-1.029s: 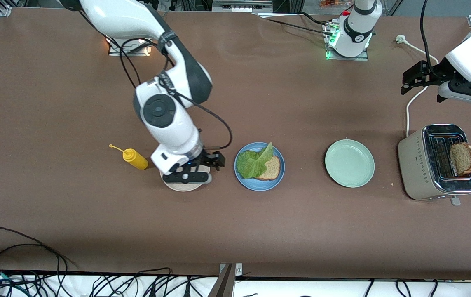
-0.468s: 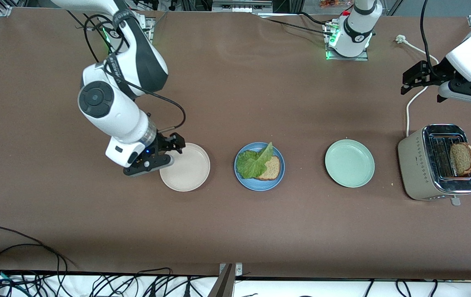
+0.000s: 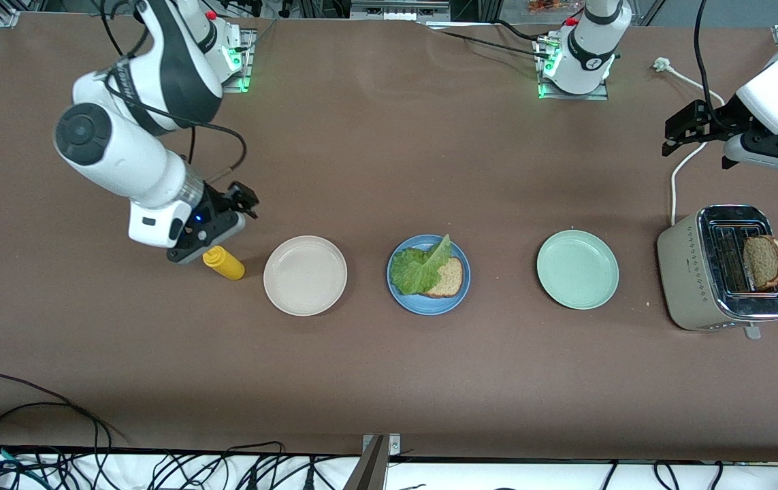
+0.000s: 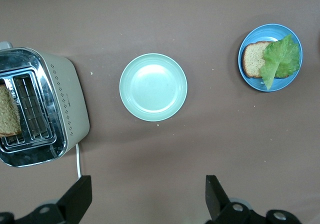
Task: Make sandwich in blue plate with both arms
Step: 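Move the right gripper past the beige plate toward the mustard bottle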
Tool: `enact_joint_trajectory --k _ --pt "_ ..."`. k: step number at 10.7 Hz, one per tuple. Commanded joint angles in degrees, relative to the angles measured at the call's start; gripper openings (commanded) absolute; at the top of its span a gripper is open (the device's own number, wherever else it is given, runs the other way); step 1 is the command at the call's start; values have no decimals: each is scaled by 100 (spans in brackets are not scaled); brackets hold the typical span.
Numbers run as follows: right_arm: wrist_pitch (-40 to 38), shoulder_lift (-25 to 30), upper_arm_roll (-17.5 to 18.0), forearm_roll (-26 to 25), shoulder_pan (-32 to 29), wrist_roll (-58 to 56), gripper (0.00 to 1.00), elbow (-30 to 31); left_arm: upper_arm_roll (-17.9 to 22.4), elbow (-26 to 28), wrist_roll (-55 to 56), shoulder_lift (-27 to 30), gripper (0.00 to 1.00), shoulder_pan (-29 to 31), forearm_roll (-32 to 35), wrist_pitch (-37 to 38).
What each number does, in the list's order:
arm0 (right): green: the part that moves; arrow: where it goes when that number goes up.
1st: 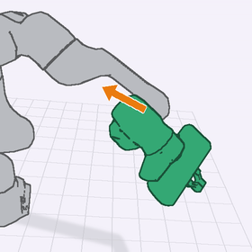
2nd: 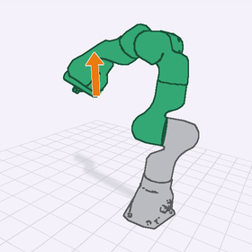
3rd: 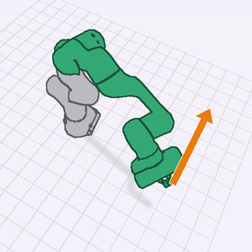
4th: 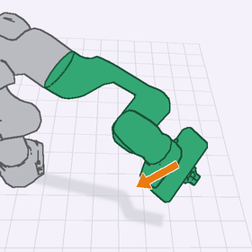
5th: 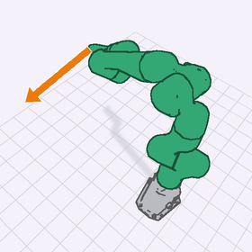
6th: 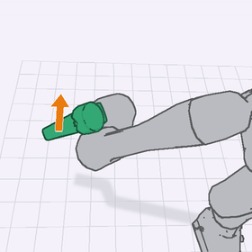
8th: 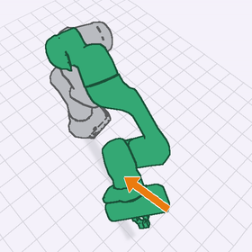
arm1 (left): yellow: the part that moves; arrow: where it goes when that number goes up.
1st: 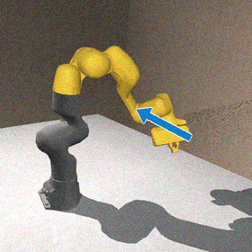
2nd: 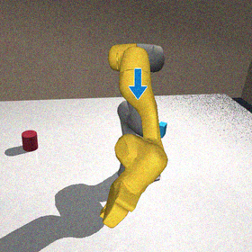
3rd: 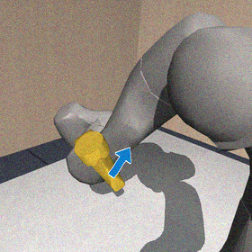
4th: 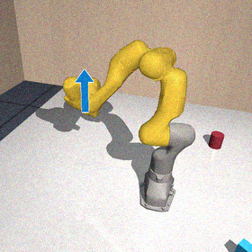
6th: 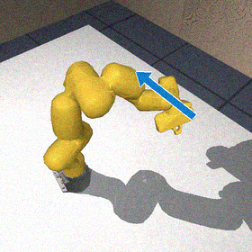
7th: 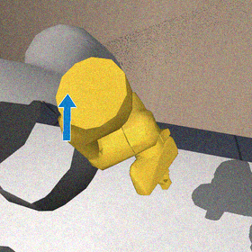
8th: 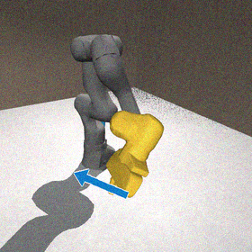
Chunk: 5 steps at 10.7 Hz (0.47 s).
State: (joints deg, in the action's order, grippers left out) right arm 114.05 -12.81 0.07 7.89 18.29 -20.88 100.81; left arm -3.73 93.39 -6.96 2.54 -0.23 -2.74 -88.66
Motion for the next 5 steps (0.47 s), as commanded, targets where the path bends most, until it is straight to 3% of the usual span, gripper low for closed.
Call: enact_joint_trajectory --k 1,5 --pt "-119 770 143 64 -553 -2132 100 800 12 -32 20 28 100 -4 37 68" --pt "-67 587 134 90 -1502 -4822 100 739 12 -32 20 28 100 -4 37 68"
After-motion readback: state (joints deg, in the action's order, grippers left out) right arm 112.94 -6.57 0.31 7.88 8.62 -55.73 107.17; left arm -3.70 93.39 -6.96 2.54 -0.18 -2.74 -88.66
